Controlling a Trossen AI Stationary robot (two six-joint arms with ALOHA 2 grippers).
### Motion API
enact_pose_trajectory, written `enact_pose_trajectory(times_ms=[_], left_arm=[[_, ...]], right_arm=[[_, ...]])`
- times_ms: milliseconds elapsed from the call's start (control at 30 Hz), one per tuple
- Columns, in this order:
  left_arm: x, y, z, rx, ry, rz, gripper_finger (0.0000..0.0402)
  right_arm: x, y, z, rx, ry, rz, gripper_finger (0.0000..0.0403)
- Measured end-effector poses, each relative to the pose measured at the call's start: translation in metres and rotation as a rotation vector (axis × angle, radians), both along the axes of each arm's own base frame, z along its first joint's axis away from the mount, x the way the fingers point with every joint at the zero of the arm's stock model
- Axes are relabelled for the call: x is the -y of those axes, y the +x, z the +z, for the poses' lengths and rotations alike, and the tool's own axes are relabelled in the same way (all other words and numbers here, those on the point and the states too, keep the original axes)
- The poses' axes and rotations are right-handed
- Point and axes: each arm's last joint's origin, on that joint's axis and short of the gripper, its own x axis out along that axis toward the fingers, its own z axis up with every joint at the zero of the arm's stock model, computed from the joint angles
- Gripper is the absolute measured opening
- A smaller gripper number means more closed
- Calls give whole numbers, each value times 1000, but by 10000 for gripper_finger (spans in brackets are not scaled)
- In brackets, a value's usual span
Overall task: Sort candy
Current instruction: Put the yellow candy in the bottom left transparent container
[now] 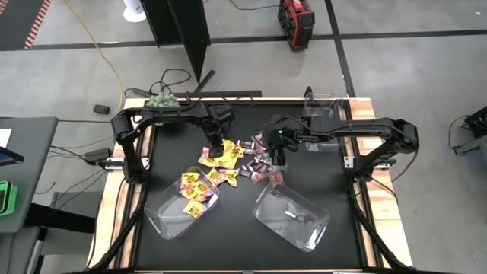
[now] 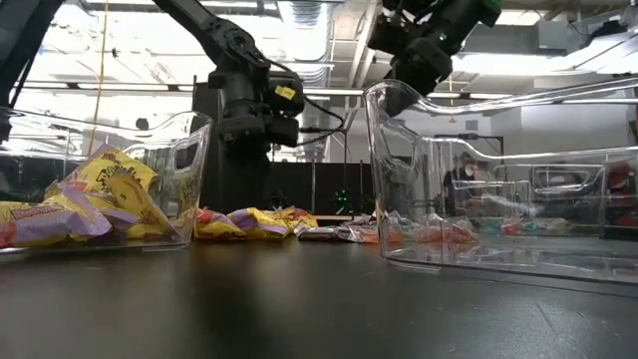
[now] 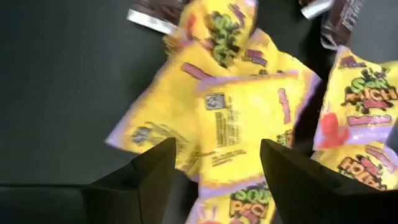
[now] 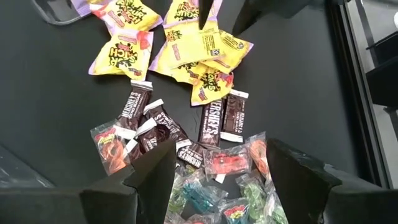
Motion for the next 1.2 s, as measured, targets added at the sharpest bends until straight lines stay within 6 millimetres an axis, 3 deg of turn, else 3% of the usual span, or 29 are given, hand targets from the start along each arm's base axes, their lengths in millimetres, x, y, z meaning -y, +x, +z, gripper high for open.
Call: enact_pose_trajectory(times_ms=[133,367,533,767,1000,1200], left_arm=[[2,2,-15,-44,-20,-7,235],[0,4,-18,-49,12,20,229],[0,5,-18,-50,31,20,172],[0,5,-18,-52,31,35,22],[6,8,-14,-79,75,25,1],[13,18,13,-37,184,-2,0]], right_arm=[[0,0,0,4,-1,0,264],[0,2,1,22,-3,0,264],[0,3,2,37,-6,-1,264],[1,3,3,43,-5,-3,264],[1,3,3,45,-2,-7,264],[1,3,3,46,-2,-8,264]])
